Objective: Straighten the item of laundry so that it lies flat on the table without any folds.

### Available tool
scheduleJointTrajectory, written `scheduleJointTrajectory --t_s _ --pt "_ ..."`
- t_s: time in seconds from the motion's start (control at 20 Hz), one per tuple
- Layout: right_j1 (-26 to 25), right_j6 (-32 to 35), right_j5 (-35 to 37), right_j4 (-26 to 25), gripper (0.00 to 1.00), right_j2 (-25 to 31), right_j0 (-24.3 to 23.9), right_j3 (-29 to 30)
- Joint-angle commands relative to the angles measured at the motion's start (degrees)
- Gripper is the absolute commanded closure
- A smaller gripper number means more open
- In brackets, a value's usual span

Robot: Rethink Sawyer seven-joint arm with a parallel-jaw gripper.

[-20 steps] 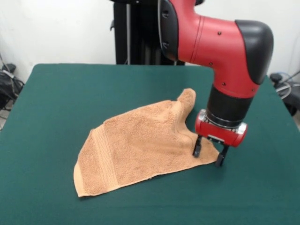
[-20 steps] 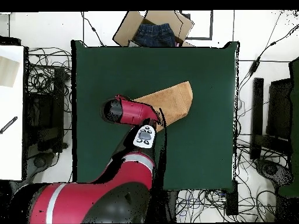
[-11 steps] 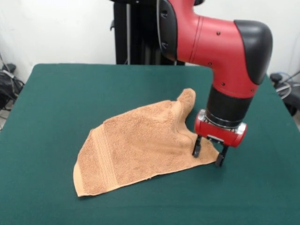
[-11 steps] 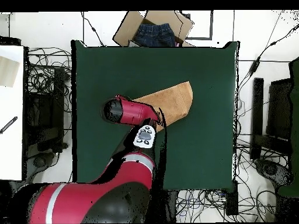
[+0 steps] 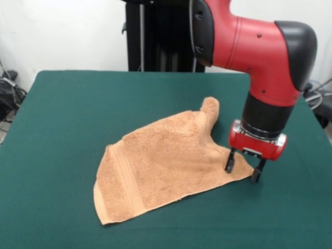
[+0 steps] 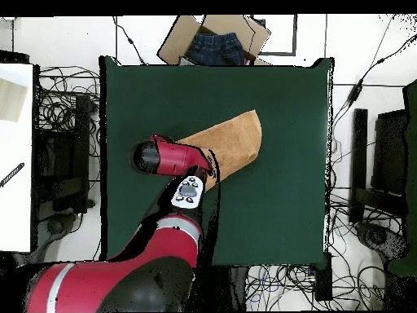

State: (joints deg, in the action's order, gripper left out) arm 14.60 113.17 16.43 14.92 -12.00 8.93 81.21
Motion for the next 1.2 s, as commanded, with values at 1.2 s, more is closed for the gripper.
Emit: scheduleJointTrajectory --t_s 1.2 --pt "-13.9 25.4 0.8 24.3 0.0 -11.2 17.3 -9.7"
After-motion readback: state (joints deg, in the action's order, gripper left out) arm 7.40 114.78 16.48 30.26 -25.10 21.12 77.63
